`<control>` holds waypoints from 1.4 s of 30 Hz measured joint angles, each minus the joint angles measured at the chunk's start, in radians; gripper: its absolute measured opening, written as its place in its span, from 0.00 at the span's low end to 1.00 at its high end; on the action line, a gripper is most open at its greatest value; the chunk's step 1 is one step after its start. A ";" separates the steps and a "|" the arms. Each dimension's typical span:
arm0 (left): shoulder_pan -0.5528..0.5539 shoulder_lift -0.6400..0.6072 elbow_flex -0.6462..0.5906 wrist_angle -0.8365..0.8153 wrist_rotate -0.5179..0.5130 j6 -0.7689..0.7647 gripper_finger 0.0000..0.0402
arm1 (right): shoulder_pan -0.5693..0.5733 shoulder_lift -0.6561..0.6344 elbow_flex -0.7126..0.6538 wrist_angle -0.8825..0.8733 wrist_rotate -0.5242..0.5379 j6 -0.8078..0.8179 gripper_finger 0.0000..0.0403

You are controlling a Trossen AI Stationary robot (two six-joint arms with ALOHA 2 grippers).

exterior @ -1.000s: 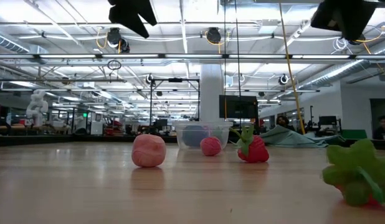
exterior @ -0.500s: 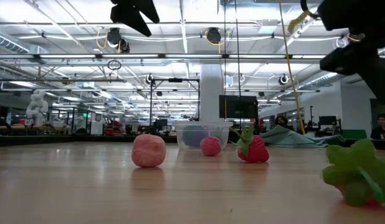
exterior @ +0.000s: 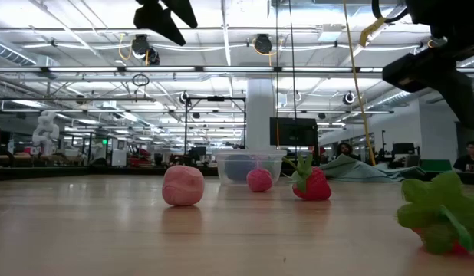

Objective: Pick and placing Produce into tupperware
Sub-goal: Put the red dragon fruit into the transparent bin

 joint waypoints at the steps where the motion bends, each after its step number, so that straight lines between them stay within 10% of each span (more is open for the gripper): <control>1: 0.000 0.000 0.000 0.000 0.000 -0.011 0.74 | 0.000 0.000 0.000 0.000 0.000 -0.008 0.56; 42: 0.000 0.000 0.000 0.000 0.004 -0.111 0.75 | 0.000 0.000 0.000 0.049 0.020 0.061 0.63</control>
